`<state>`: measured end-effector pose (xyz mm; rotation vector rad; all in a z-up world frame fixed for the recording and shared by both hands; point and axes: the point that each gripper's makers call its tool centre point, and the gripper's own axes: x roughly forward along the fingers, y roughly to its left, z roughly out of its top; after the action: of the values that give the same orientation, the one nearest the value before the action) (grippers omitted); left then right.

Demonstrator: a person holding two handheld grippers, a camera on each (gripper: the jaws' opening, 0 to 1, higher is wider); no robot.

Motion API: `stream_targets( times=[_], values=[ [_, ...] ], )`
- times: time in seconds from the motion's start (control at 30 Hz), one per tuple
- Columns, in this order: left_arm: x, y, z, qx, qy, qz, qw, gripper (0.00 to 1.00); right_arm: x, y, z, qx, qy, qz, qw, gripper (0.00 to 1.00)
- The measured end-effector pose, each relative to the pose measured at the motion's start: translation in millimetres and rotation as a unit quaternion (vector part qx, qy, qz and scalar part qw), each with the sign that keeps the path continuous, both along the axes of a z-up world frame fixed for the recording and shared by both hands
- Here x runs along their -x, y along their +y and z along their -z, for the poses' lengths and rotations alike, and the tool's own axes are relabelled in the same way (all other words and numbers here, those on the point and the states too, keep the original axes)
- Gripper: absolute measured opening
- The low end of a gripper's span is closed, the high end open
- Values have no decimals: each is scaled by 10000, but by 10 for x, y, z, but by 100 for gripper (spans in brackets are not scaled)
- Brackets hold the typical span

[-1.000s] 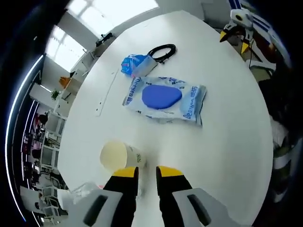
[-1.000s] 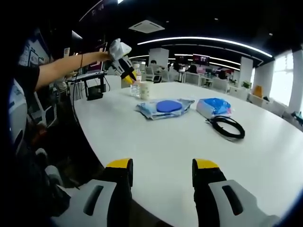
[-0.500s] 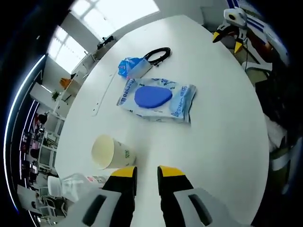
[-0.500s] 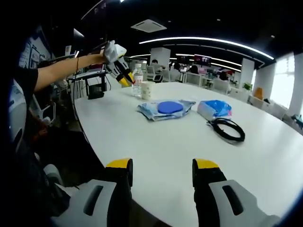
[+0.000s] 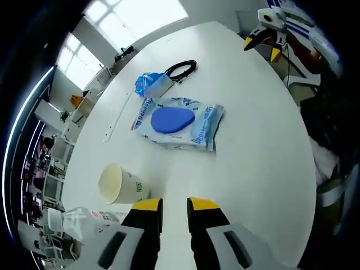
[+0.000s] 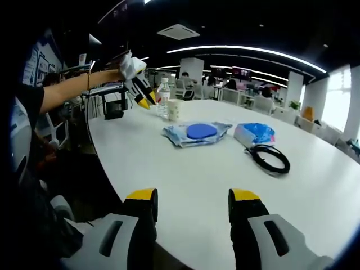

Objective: Arrange the tabletop items into an orderly group along one side of the table until the central work area is clear of visible clutter.

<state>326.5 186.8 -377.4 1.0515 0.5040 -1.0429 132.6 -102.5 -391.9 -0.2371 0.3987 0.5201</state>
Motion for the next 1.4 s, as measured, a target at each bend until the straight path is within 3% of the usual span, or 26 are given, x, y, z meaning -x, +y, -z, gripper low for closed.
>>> stream_targets(
  times=[0.3,0.4,0.63,0.87,1.0,1.4],
  values=[
    [32,19,55,67,56,-173,9998,16,-69,8,-44,35,-20,-75,10000,48],
    [64,-32,41,341,106,-202,9992,16,-136,9,-87,109,-48,-111,9999,48],
    [71,-14,66,304,75,-207,9993,16,-291,25,-166,159,-120,-148,9997,48],
    [89,-48,98,282,-20,-215,9994,16,-377,22,-97,217,-26,-150,9996,48],
    [89,-104,77,536,37,-269,9982,16,-424,23,-124,168,-24,-140,9998,48],
    [100,-160,101,499,19,-215,9985,16,-491,62,-178,177,-69,-170,9997,48]
  ],
)
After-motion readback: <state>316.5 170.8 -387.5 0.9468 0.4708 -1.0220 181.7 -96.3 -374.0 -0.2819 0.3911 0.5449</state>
